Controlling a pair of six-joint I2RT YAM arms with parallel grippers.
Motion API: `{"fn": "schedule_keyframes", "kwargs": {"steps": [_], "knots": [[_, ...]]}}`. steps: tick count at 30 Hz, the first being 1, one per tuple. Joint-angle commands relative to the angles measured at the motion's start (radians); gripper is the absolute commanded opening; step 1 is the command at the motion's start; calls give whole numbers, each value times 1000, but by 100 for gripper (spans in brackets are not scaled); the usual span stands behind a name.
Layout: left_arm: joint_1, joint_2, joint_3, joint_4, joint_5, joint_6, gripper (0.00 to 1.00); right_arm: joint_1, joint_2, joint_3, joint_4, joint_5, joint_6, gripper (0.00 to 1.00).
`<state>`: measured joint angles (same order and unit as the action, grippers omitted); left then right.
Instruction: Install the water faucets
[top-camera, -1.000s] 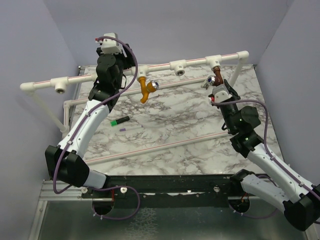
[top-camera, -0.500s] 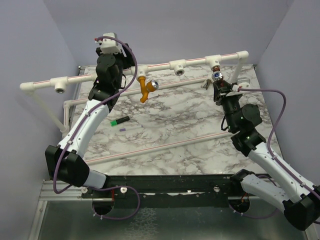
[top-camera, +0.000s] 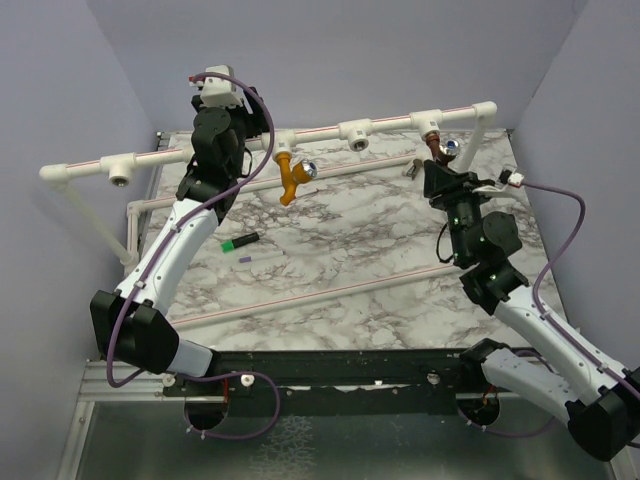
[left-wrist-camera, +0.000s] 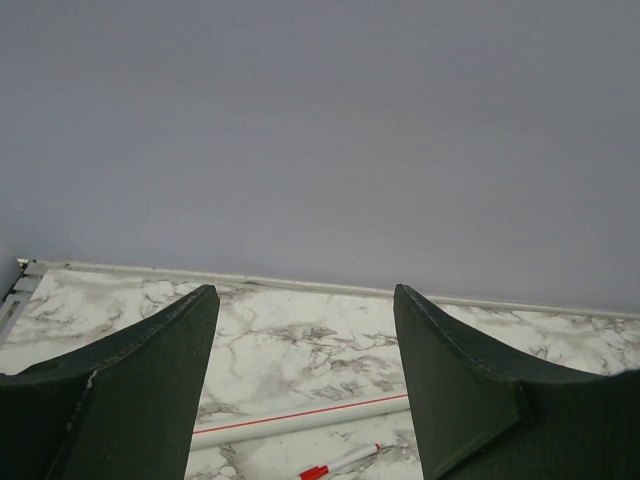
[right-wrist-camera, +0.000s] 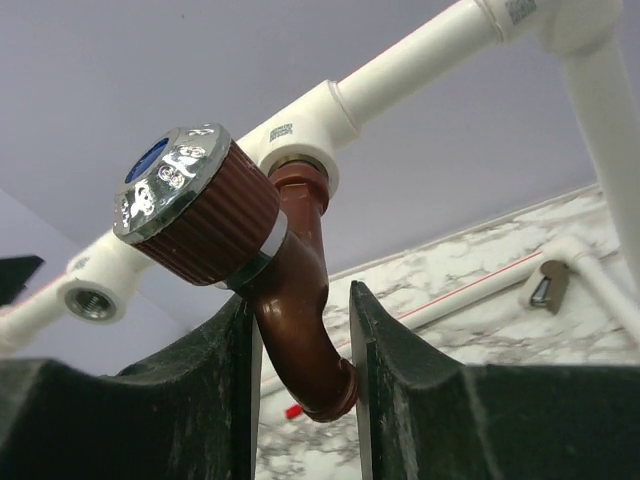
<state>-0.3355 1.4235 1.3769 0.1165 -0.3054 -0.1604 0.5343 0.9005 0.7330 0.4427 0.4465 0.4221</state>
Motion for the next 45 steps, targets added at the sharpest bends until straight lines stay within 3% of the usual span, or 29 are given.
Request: {"fn": "schedule_keyframes", "kwargs": {"steps": [1, 16, 22, 27, 29, 40, 45], "knots": [[-27, 41, -75, -285, 61, 50, 72, 20, 22, -38, 127, 43, 460, 1], [-27, 42, -75, -285, 65, 51, 72, 20, 20, -42, 60, 20, 1003, 1], [-27, 42, -75, -284, 66, 50, 72, 20, 9, 5, -45, -33, 1105, 1], [-27, 40, -75, -285, 64, 49, 72, 20, 1, 29, -101, -49, 1093, 1], [-27, 41, -75, -285, 63, 50, 72, 20, -3, 35, -119, -45, 1058, 7], [-27, 42, -75, -287, 63, 50, 72, 20, -36, 36, -141, -64, 795, 61], [-27, 44, -75, -286, 63, 50, 72, 20, -55, 55, -180, -67, 701, 73]]}}
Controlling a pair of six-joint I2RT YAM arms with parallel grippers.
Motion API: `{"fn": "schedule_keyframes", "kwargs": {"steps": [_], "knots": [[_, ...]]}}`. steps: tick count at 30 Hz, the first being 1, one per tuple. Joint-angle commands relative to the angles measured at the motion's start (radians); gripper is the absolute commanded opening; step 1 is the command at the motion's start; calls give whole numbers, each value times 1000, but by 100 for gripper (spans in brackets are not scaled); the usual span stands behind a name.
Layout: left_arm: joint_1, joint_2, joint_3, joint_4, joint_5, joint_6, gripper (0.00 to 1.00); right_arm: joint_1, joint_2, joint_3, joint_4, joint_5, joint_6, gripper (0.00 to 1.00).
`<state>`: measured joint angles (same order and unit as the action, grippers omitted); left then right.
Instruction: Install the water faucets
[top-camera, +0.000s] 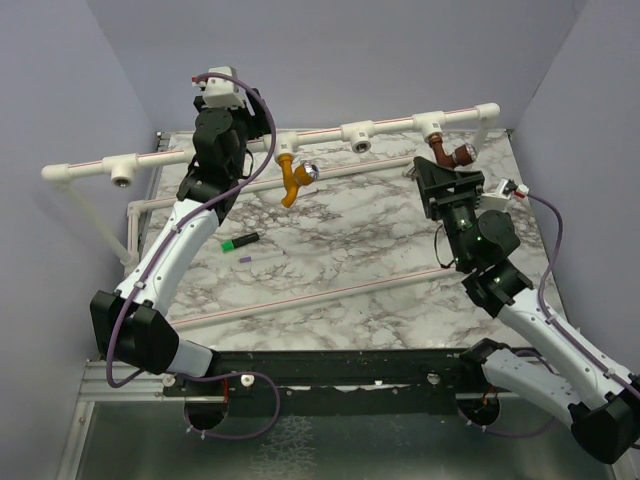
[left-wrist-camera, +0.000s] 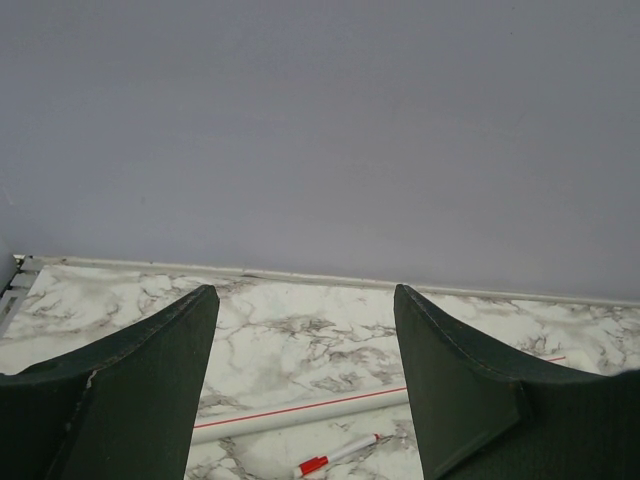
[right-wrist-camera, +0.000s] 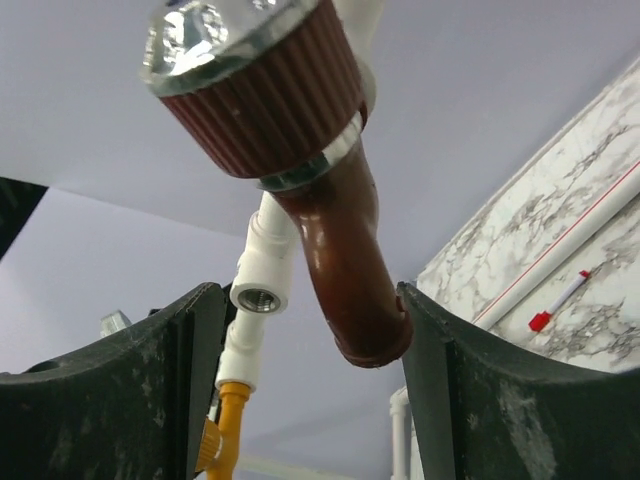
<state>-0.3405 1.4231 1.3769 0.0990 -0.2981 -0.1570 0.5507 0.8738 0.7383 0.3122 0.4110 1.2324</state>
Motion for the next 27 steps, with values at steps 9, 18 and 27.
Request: {"fn": "schedule_keyframes", "kwargs": {"steps": [9, 18, 27], "knots": [[-21, 45, -75, -269, 54, 48, 72, 3, -77, 111, -237, -25, -267, 79], [-22, 46, -75, -268, 59, 47, 72, 3, -132, 184, -457, 8, -455, 80], [-22, 46, -77, -268, 59, 45, 72, 4, -150, 281, -512, -82, -781, 79]]}}
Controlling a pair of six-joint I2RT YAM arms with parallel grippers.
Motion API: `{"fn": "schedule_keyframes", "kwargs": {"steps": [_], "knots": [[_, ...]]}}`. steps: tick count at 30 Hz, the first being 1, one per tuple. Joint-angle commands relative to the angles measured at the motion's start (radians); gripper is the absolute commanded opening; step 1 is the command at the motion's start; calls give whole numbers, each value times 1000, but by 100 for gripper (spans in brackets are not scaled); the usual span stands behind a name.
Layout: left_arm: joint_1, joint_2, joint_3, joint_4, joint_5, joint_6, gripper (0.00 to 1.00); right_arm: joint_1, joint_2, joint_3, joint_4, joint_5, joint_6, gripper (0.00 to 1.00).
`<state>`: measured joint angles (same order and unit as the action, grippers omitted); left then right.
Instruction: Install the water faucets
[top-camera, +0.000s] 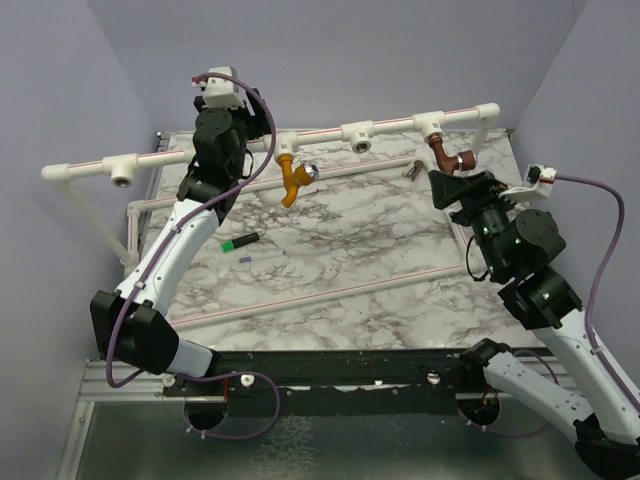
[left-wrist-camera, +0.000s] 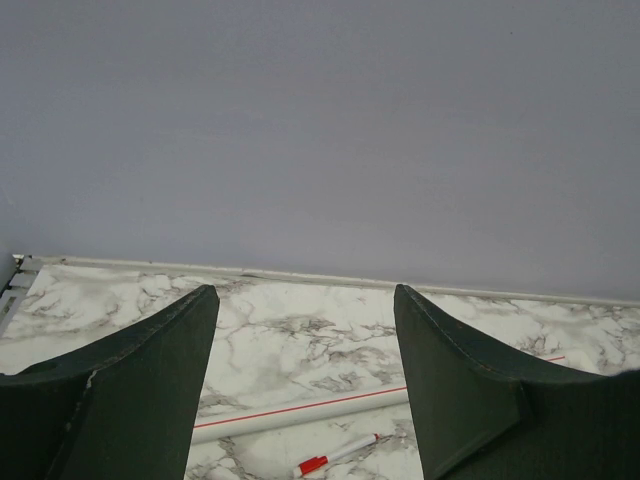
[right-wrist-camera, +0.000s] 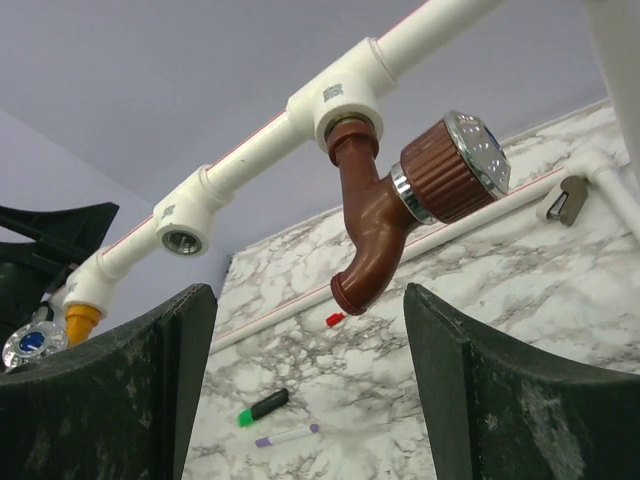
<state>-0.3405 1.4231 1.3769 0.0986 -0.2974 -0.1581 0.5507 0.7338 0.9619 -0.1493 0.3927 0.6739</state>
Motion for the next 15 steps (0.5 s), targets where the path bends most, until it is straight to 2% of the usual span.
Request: {"fn": "schedule_keyframes", "kwargs": {"steps": [1, 7, 11, 15], "knots": [[-22, 46, -76, -268, 58, 46, 72, 3, -9, 71, -58, -79, -278, 79], [-22, 46, -76, -267, 58, 46, 72, 3, 7, 154, -153, -180, -673, 80], [-22, 48, -76, -267, 57, 47, 72, 4, -26, 155, -210, -316, -981, 81], [-22, 48, -76, -268, 58, 48, 72, 3, -74, 123, -245, -364, -1260, 82]]}}
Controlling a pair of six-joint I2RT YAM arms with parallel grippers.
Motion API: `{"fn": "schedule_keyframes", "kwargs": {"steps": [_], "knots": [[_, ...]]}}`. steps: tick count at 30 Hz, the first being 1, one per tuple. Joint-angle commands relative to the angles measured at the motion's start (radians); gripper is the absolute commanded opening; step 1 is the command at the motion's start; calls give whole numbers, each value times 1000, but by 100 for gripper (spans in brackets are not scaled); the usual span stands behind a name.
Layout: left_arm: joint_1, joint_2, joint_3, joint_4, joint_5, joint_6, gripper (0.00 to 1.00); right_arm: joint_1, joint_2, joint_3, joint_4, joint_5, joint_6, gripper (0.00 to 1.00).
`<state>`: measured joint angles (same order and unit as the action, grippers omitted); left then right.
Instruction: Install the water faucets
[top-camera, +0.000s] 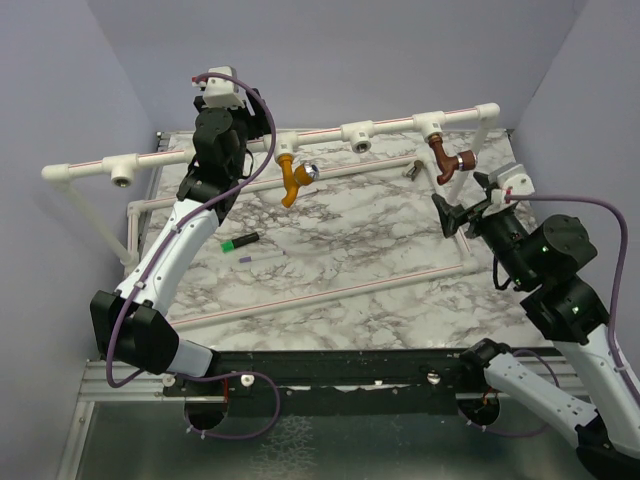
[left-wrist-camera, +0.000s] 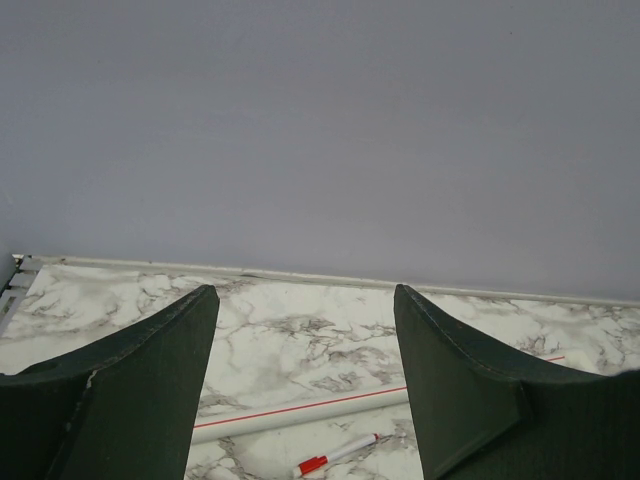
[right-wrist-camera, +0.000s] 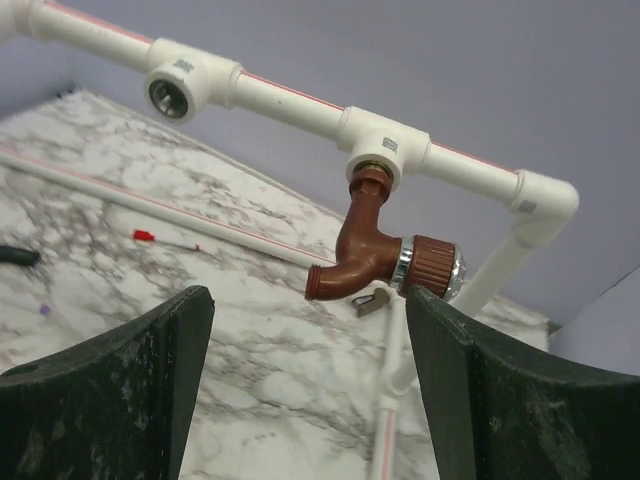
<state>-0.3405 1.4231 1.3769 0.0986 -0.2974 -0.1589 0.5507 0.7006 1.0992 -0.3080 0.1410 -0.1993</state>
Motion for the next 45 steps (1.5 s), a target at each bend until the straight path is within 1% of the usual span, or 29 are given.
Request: {"fn": "schedule_keyframes", "kwargs": {"steps": [1, 4, 8, 10, 12, 16, 18, 25, 29, 31, 34, 39, 45], "knots": [[-22, 48, -76, -268, 57, 48, 72, 3, -50, -23, -96, -117, -440, 83], [-22, 47, -76, -267, 56, 48, 72, 4, -65, -53, -136, -118, -604, 84], [-22, 45, -76, -266, 57, 48, 72, 4, -49, -103, -152, -20, -817, 84], [-22, 45, -76, -267, 57, 48, 72, 4, -36, -133, -126, 26, -909, 84], [-22, 44, -76, -267, 58, 47, 72, 3, -32, -167, -55, 63, -987, 84], [-22, 43, -76, -266, 58, 47, 72, 4, -22, -251, 151, 140, -1170, 84], [-22, 43, -76, -267, 59, 47, 72, 4, -13, -283, 244, 144, -1247, 84], [-22, 45, -76, -267, 55, 50, 72, 4, 58, -333, 478, 150, -1406, 84], [-22, 46, -76, -267, 53, 51, 72, 4, 101, -336, 541, 147, -1448, 83], [-22, 46, -76, -267, 53, 51, 72, 4, 119, -334, 558, 154, -1453, 81], [-22, 47, -76, -267, 53, 51, 72, 3, 141, -333, 595, 170, -1462, 74], [-22, 48, -76, -267, 55, 50, 72, 3, 177, -320, 600, 222, -1454, 62], [-22, 46, -76, -267, 57, 50, 72, 4, 202, -323, 613, 264, -1389, 46]]}}
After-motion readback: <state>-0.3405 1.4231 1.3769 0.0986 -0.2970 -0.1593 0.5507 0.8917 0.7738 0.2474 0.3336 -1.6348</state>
